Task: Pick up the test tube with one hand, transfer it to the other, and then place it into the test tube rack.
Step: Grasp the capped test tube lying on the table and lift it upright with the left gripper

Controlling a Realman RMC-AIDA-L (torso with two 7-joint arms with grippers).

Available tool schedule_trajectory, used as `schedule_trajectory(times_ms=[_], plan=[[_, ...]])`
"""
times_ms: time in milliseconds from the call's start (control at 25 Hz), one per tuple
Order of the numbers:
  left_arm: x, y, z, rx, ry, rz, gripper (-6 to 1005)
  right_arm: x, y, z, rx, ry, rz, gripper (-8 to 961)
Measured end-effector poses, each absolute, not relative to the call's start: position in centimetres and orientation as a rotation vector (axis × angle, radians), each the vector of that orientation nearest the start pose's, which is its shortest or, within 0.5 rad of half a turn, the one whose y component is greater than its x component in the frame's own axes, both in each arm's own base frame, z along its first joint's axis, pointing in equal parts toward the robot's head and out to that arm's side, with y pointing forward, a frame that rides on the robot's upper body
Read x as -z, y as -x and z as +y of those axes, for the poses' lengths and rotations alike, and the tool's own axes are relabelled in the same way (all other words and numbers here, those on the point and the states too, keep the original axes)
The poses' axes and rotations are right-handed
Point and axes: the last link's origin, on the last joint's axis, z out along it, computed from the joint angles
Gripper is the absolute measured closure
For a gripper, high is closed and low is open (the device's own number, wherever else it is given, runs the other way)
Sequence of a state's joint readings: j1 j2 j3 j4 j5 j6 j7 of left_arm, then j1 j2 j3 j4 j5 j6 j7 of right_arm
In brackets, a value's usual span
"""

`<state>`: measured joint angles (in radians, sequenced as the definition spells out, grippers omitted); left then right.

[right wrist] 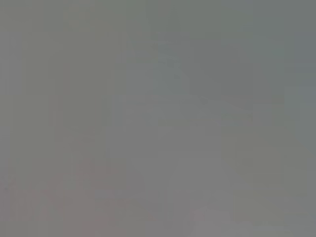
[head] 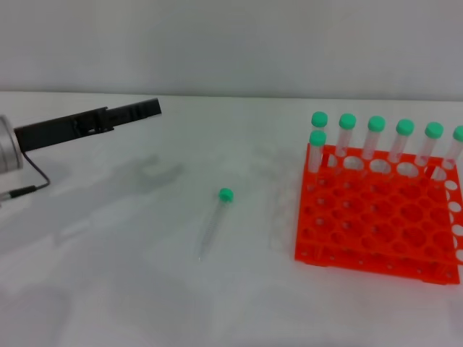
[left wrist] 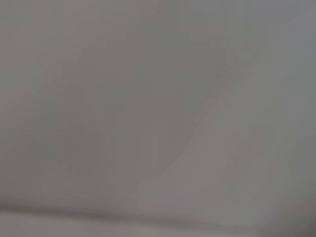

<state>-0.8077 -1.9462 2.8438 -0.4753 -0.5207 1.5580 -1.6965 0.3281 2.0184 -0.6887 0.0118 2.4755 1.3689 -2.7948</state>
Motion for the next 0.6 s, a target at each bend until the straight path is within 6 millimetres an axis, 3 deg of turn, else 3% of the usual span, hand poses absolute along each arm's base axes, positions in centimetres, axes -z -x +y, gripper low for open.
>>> schedule_trajectory(times_ms=[200, 400, 600], plan=[[-6.8, 24.8, 40.7, 0.543, 2.400, -1.444, 133, -5.4, -38.9, 28.1, -0.719, 1.399, 0.570, 130], [-5.5, 21.9, 42.1, 0.109, 2.420, -1.588, 139, -5.5, -38.8, 28.3, -0.720, 1.401, 0.562, 130], [-3.4, 18.6, 42.8, -0.277, 2.371, -1.604, 145, -5.6, -38.8, 28.3, -0.719, 1.403, 0.560, 130]])
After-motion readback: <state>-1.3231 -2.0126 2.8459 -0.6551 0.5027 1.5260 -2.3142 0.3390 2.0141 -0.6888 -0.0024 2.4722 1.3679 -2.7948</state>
